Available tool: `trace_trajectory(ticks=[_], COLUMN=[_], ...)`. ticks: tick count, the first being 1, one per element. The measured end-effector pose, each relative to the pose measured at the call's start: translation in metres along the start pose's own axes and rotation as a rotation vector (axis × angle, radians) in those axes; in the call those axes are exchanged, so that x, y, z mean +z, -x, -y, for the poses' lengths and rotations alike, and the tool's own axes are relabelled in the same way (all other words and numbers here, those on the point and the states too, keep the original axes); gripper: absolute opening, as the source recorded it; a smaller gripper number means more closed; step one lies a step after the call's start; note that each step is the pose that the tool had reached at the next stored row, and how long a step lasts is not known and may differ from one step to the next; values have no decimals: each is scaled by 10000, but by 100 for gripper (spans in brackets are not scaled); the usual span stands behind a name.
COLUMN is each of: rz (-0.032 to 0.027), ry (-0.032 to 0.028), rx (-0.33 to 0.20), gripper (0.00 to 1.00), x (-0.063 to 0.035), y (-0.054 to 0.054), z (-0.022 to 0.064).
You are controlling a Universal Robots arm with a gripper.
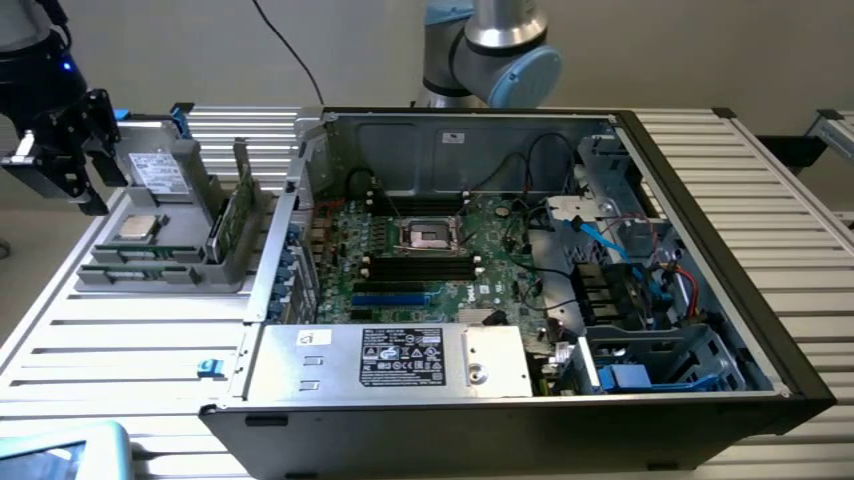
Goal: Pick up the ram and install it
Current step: 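Pick up the ram and move it above insertion slot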
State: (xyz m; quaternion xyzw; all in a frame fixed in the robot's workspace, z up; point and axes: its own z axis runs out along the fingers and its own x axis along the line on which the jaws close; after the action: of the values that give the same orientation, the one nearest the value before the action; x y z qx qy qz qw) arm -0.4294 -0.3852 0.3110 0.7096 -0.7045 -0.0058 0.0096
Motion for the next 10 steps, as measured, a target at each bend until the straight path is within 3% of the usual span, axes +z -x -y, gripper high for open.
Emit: trace_trajectory(ticks=[5,10], rz=[0,1], ry=[9,120], rx=[0,-2], gripper=[54,54], x=[91,129], y=[-26,-43], z=[1,5])
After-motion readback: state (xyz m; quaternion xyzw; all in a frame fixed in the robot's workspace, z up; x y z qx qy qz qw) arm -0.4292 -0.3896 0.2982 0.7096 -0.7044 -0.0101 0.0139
